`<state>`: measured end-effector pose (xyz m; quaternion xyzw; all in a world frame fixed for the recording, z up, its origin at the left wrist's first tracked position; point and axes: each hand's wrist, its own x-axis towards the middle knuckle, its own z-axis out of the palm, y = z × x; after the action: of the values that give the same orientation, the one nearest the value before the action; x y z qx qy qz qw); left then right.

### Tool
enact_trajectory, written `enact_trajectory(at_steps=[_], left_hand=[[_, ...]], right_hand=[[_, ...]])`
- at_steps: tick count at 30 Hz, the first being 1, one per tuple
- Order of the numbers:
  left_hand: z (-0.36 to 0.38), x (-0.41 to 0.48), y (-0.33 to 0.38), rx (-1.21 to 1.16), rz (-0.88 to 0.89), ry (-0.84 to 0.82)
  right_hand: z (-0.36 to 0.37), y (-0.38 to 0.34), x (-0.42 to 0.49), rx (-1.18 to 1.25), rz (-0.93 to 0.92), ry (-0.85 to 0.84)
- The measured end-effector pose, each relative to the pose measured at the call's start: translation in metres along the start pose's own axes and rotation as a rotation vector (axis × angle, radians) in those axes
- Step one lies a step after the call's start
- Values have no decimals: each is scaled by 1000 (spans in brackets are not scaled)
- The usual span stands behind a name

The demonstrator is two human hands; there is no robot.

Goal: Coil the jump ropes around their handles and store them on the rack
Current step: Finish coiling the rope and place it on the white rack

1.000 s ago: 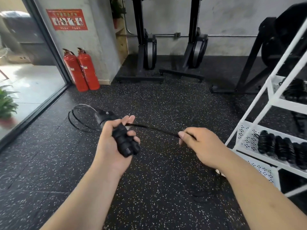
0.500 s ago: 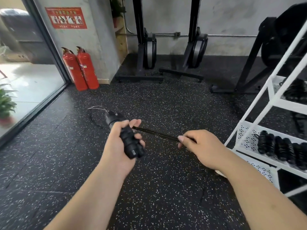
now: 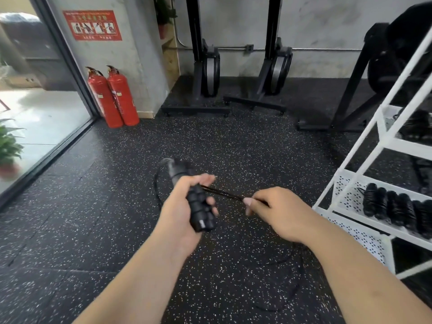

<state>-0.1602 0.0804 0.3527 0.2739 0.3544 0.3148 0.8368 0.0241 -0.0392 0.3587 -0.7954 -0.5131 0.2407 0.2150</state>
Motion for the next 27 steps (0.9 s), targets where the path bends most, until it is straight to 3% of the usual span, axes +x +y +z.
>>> enact_trajectory(at_steps=[4,11,15,18,22,27], left_hand=[[-20,12,19,-131,25,143],[18,-20,-34,84,-157,-143],[18,-16,-34,54,-177,-138],[7,-3,-15,-8,-98,-66],[-1,5,1,-84,-14,35],[13,-13,-26,38,-147,-161]], right_hand=[[-10,8,-1,-21,22,94],[17,-15,3,-53,-28,185],[16,-14,3,-55,-55,106],[6,-5,2,-5,-21,26],[1,1,3,31,-19,86],[21,-12,9,-34,-51,190]])
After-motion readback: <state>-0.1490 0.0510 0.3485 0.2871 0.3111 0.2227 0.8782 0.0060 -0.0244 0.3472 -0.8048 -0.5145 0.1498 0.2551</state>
